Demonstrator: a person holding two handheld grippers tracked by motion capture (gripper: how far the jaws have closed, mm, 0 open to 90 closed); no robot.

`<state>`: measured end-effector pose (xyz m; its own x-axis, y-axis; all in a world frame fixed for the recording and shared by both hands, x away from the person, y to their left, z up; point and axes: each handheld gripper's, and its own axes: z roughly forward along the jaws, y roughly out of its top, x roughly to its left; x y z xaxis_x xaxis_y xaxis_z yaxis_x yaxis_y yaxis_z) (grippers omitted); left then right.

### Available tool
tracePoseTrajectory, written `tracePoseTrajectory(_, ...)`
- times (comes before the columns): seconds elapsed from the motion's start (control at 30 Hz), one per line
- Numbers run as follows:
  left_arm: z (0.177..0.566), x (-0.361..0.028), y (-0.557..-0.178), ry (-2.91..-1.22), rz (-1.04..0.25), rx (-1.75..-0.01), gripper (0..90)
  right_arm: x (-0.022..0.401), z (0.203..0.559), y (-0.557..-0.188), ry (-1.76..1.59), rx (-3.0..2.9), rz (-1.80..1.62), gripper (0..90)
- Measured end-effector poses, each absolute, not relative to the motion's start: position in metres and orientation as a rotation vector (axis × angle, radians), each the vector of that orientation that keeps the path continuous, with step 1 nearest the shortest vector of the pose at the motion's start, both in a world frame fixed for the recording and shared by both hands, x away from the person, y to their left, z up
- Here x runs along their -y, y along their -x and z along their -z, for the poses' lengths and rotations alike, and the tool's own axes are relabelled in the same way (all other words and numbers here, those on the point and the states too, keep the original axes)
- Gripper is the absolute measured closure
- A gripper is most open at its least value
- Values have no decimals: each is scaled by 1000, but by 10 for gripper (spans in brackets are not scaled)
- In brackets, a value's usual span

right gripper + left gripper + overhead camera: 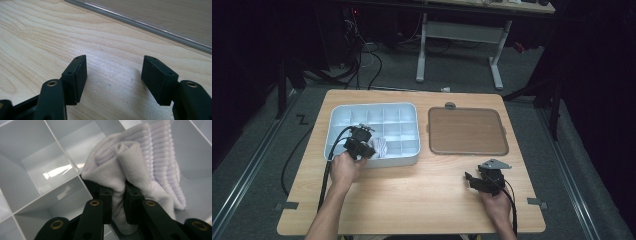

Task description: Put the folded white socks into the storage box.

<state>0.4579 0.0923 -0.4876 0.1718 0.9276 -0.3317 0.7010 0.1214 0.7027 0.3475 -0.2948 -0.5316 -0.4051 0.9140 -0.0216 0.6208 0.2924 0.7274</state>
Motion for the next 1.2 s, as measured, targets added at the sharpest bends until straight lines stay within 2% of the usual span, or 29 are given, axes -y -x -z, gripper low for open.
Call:
tracePoseTrajectory(0.47,493,-92,-462,-1677,-281,-1601,797,295,532,-348,-1373,-2130,-902,378)
tracePoseTrajectory(0.87,486,-93,-450,-1626,-394,-1520,739,295,532,-348,-1372,-2130,-903,378)
tracePoseTrajectory(1.03,478,-98,-447,-1560,-384,-1516,696,295,532,-348,-1371,-2130,-902,377)
tracePoseTrajectory(1.2,470,-104,-445,-1510,-381,-1535,588,295,532,-348,-1371,-2130,-902,377)
